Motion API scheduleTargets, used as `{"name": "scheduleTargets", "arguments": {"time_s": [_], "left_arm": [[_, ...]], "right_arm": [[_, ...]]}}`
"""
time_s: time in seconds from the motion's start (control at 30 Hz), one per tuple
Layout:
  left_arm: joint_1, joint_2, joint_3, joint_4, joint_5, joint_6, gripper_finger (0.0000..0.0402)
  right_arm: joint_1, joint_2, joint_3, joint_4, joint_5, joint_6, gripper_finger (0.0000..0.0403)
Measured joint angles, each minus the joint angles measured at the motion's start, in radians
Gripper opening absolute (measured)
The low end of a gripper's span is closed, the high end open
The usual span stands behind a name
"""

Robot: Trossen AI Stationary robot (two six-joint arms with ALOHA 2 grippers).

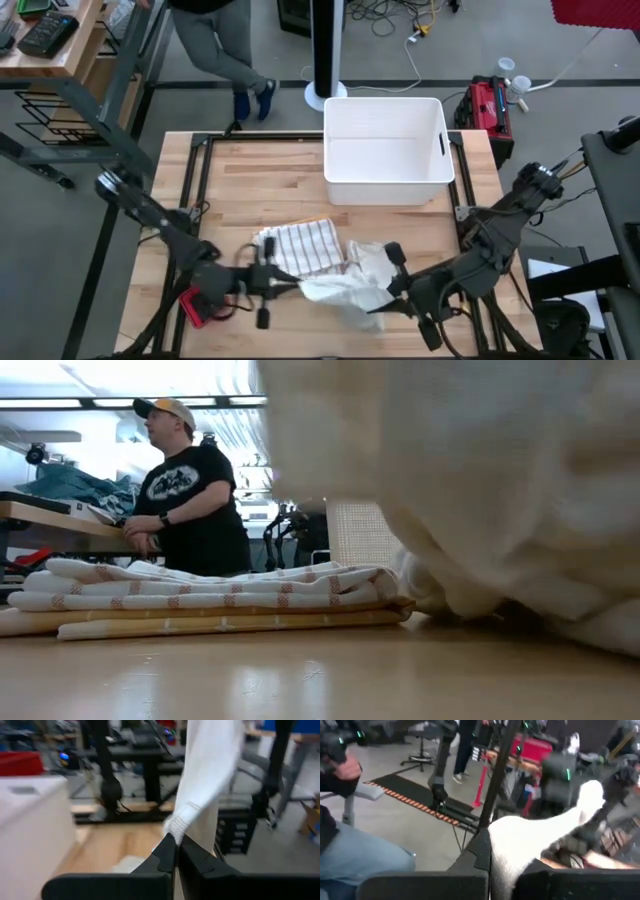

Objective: Fold towel
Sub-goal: Fold the light gray patterned towel

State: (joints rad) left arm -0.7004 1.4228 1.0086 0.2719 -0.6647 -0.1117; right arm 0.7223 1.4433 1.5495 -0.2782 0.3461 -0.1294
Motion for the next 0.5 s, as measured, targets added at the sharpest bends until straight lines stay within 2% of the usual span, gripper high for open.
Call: {"name": "scheduleTargets", "arguments": {"time_s": [0.1, 0.2, 0.27, 0.33, 0.43, 0.5], "left_arm": [[-0.057, -0.072, 0.103, -0.223, -0.159, -0.001, 0.0], [-0.087, -0.089, 0.28, -0.524, -0.287, -0.002, 0.0], [-0.089, -0.085, 0.416, -0.695, -0.294, -0.003, 0.0], [-0.089, -0.064, 0.546, -0.822, -0.295, -0.022, 0.0], [-0.089, -0.008, 0.707, -0.983, -0.27, -0.079, 0.0], [-0.089, 0.042, 0.792, -1.084, -0.237, -0.134, 0.0]], "right_arm": [[0.0, -0.001, 0.061, -0.115, 0.064, 0.025, 0.0], [-0.002, -0.001, 0.124, -0.221, 0.186, 0.014, 0.0], [-0.005, -0.001, 0.172, -0.274, 0.256, 0.016, 0.0], [-0.008, -0.003, 0.212, -0.31, 0.282, 0.037, 0.0], [-0.005, -0.003, 0.242, -0.36, 0.273, 0.1, 0.0], [0.006, -0.002, 0.243, -0.415, 0.219, 0.165, 0.0]]}}
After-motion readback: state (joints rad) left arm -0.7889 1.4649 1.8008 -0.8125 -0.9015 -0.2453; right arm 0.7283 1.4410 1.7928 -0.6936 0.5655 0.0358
